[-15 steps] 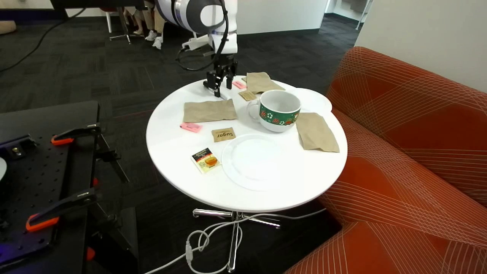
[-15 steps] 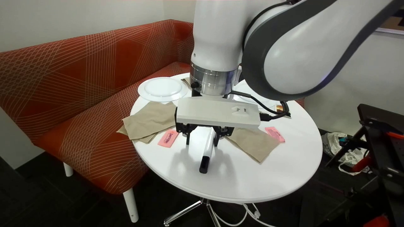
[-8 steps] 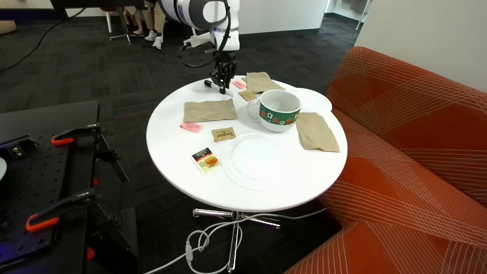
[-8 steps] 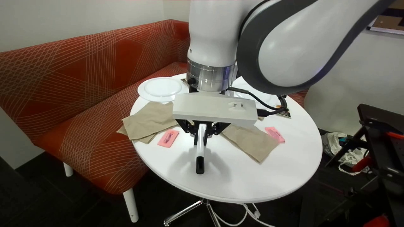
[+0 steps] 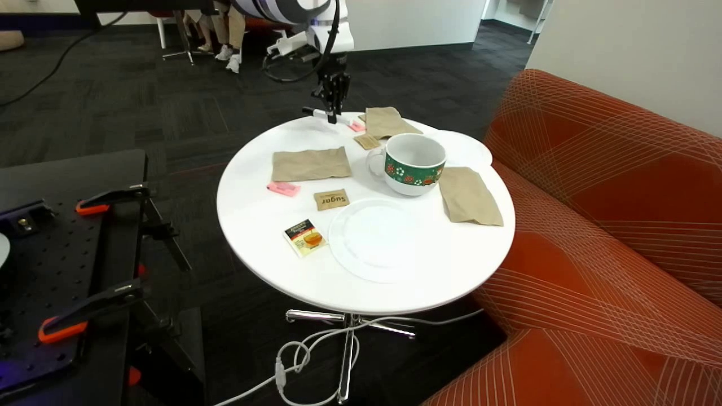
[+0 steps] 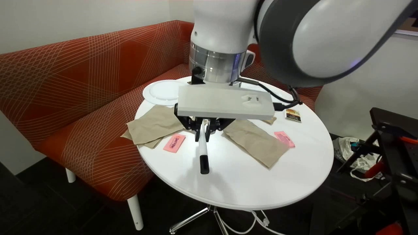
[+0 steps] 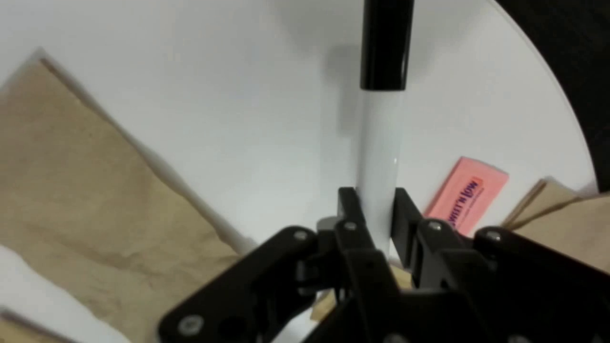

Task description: Pick up the pen from the table and put it in the mug cup.

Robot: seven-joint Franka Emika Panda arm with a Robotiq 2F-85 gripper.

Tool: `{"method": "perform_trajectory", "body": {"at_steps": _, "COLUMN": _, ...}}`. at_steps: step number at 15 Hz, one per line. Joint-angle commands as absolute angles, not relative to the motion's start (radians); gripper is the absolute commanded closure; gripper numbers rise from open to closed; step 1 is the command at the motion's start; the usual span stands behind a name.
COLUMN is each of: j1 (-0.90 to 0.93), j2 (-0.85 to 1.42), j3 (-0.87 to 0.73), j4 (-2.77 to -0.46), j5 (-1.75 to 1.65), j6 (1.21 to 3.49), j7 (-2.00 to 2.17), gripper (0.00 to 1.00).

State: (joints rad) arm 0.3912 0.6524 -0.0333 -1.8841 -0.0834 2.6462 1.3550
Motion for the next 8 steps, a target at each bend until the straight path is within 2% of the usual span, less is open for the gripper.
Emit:
{"method": "perform_trajectory", "body": {"at_steps": 1, "j1": 0.454, "j2": 0.475, "j3": -0.108, "j4": -2.027, "j5": -0.186, "j6": 2.671, "j7": 1.362, "gripper": 0.95}}
{"method": "perform_trajectory", "body": {"at_steps": 8, "j1": 0.454, "j2": 0.24, "j3": -0.222, "j4": -2.16, "j5": -0.543, "j6": 2.659, "j7": 1.515, "gripper": 0.95}}
